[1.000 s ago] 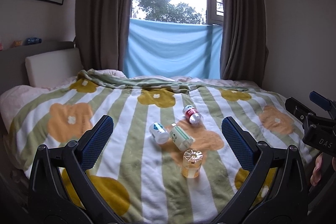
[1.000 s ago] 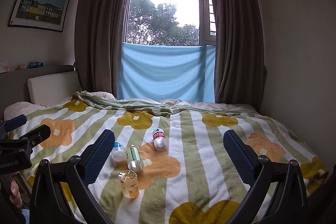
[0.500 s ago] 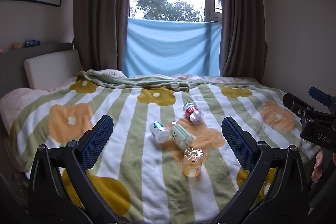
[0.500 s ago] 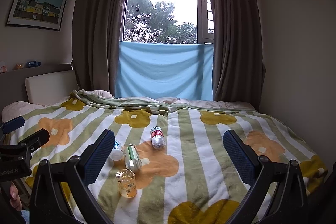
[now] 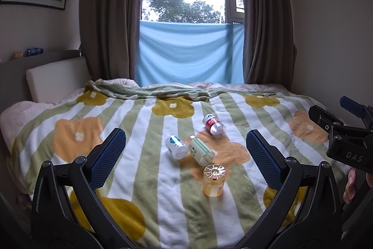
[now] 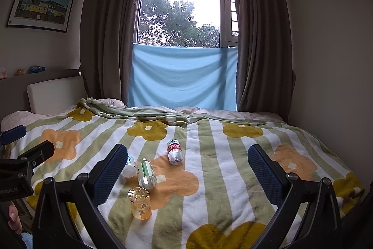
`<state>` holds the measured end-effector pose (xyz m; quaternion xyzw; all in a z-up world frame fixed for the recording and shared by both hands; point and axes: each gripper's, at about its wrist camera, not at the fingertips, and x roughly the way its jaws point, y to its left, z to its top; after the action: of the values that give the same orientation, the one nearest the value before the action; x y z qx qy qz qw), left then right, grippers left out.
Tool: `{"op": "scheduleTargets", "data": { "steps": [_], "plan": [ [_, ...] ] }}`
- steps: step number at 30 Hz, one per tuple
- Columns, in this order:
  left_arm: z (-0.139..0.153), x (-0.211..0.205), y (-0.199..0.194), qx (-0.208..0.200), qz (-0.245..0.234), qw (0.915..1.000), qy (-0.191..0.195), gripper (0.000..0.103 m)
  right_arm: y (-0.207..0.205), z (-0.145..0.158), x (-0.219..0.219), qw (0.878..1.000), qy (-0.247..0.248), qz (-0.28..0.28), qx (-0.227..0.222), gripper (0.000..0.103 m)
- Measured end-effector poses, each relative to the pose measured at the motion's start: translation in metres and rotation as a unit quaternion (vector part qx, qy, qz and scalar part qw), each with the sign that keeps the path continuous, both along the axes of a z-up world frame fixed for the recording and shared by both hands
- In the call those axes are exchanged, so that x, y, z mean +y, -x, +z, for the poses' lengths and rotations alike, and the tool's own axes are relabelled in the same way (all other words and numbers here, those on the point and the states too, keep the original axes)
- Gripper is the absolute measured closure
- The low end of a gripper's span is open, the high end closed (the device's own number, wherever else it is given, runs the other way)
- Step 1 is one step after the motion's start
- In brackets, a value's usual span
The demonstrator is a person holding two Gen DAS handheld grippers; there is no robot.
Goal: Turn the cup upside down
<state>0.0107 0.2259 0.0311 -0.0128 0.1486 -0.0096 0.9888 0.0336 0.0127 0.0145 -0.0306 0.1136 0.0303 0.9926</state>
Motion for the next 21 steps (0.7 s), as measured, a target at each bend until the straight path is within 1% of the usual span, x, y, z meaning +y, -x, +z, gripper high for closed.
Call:
{"op": "scheduleTargets", "data": {
  "steps": [21],
  "plan": [
    [0.0005, 0.002, -0.0024, 0.0, 0.001, 0.9999, -0.012, 0.0, -0.0017, 0.0001, -0.0012, 1.0, -0.001, 0.0, 0.001, 0.0]
  ]
}}
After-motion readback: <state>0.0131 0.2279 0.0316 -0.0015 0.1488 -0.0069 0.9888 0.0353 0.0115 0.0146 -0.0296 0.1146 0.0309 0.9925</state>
